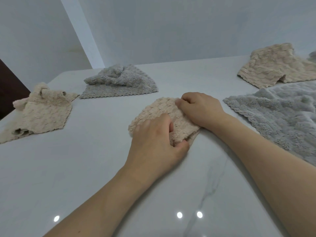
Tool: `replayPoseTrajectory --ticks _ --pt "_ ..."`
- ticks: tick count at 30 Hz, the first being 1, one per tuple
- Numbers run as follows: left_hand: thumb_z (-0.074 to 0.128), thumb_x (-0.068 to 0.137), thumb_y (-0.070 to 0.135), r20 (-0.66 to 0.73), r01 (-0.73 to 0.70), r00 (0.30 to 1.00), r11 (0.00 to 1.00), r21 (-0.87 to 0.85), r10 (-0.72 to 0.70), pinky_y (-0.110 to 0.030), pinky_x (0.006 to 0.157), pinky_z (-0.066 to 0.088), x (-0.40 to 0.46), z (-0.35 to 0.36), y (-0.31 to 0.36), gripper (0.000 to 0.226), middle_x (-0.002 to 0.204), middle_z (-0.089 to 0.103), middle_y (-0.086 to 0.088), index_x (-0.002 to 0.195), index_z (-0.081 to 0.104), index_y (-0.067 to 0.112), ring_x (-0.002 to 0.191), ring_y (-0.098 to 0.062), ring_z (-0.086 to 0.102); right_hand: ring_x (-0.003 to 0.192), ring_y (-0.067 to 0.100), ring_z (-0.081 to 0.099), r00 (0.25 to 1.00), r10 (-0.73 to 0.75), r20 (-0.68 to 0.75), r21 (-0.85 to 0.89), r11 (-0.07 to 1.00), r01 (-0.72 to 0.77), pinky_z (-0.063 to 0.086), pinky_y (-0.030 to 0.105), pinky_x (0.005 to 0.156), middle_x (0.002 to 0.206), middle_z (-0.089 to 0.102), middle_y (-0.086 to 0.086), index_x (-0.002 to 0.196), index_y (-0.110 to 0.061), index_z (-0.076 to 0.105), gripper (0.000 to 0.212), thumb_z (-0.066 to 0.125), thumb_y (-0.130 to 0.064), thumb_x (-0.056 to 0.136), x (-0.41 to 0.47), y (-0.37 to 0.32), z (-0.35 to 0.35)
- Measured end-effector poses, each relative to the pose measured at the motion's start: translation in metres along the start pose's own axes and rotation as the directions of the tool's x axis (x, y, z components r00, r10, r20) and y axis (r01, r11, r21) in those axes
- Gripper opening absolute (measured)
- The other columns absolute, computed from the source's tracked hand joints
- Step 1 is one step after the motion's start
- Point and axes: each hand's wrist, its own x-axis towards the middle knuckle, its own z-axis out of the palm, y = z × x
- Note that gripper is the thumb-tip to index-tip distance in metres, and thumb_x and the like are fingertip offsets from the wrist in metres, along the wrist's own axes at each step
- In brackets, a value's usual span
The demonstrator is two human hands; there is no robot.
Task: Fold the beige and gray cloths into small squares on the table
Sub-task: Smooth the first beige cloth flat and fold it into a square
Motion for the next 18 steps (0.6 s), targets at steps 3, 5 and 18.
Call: replayPoseTrajectory --ticks 3,5,18 --pt "0.043 0.071 0.041 0.008 -0.032 0.999 0.996 0.083 0.032 -0.038 0.079 0.036 -0.0029 0.005 -0.0011 0.023 0.084 0.045 0.009 0.087 0.038 0.026 0.081 -0.019 0.037 0.078 0.023 0.049 0.998 -0.008 -0.055 -0.039 0.999 0.006 0.03 0.031 0.067 0.066 0.049 -0.006 0.065 -0.017 0.041 0.043 0.035 -0.043 0.098 -0.0011 -0.0028 0.0037" --pt "0.031 0.068 0.041 0.026 -0.036 0.999 0.991 0.132 0.033 -0.036 0.077 0.03 -0.0048 0.0071 0.0001 0.027 0.089 0.041 0.007 0.09 0.035 0.026 0.082 -0.019 0.033 0.077 0.025 0.047 0.996 -0.017 -0.082 -0.065 0.998 0.012 0.031 0.032 0.067 0.067 0.047 -0.005 0.065 -0.016 0.04 0.044 0.031 -0.041 0.1 -0.0011 -0.0045 0.0056" --pt "0.029 0.067 0.043 0.304 -0.037 0.952 0.983 0.179 -0.02 -0.03 0.086 0.015 -0.0046 -0.0023 0.0071 0.037 0.1 0.023 0.008 0.1 0.027 0.029 0.095 -0.016 0.021 0.076 0.026 0.045 0.992 -0.04 -0.12 -0.091 0.995 0.029 0.032 0.033 0.067 0.074 0.049 0.0 0.063 -0.019 0.035 0.045 0.026 -0.041 0.102 -0.0001 -0.0044 0.0109"
